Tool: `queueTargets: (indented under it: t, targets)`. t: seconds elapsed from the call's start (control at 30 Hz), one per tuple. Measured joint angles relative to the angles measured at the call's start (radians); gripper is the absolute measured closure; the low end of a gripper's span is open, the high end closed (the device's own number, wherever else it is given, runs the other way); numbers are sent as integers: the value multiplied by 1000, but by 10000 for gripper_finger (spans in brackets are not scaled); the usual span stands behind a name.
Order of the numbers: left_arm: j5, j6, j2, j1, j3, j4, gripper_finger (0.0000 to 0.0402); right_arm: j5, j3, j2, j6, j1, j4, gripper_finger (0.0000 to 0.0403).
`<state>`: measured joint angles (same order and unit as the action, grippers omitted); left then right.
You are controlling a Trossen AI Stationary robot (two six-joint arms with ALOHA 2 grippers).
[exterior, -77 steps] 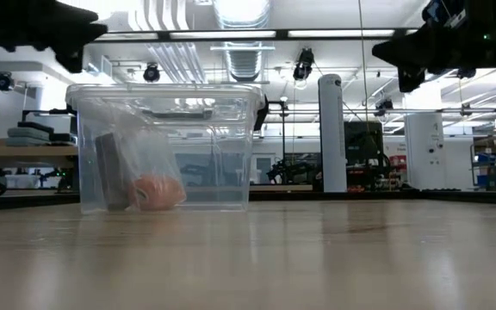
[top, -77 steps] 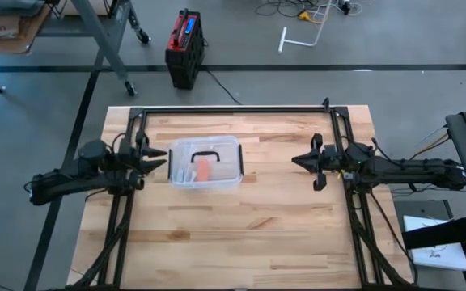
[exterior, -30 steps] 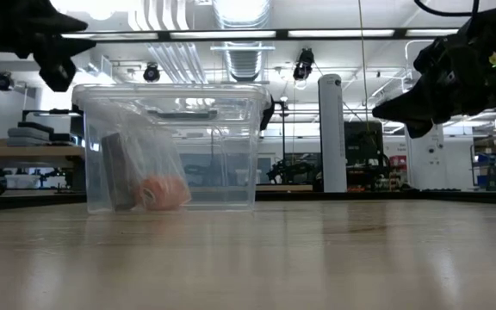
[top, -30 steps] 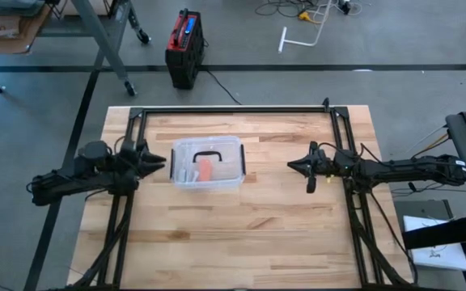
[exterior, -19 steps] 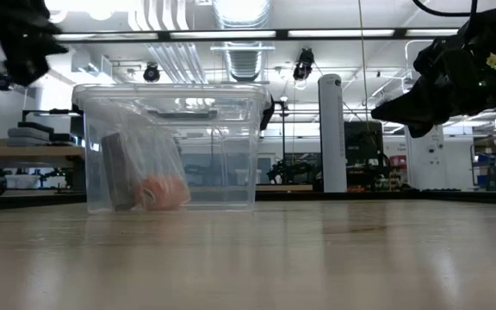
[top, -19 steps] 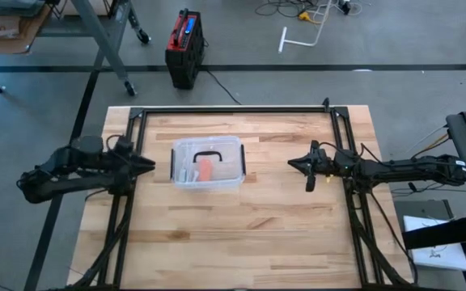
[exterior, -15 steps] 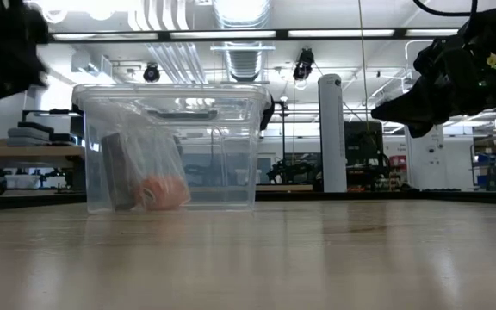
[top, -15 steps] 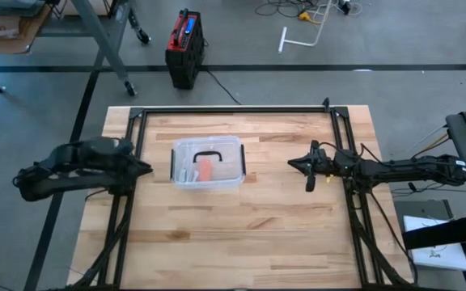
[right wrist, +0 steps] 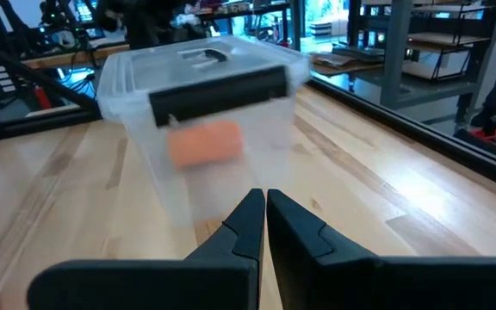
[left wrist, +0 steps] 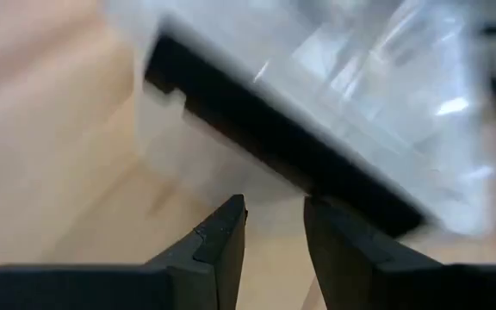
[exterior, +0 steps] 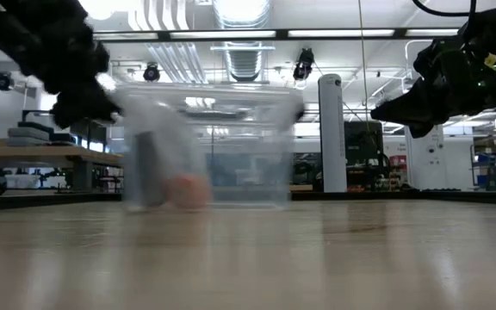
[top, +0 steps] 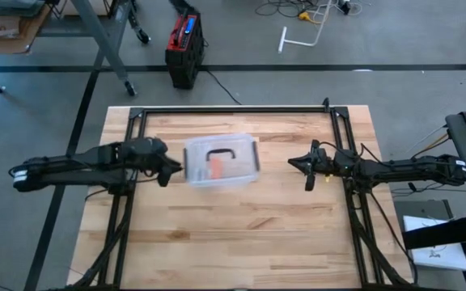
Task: Roll bandage
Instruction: Move the transparent container to the center of the table, then return to Home Position
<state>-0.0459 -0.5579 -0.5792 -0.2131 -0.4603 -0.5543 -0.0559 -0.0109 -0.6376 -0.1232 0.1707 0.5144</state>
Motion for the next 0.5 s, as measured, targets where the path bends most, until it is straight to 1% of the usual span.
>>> queueTargets:
  t: [0.07,0.13,0.2,0.3,0.43,0.5]
  targets:
    - [-5,46,-14,0,-3,104,287,0,0,0,-9,0,0,391]
    - [15,64,-9,0,-3,100,287,1,0,0,-10,0,0,391]
    - [60,72,-3,0,0,91,287,2,0,0,-7,0,0,391]
    - [104,92,32,0,35,117,287,7,0,0,7,0,0,391]
    - [104,179,134,2,139,307,287,15,0,6,29,0,25,391]
    - [75,223,197,2,197,414,287,42,-4,27,49,0,37,391]
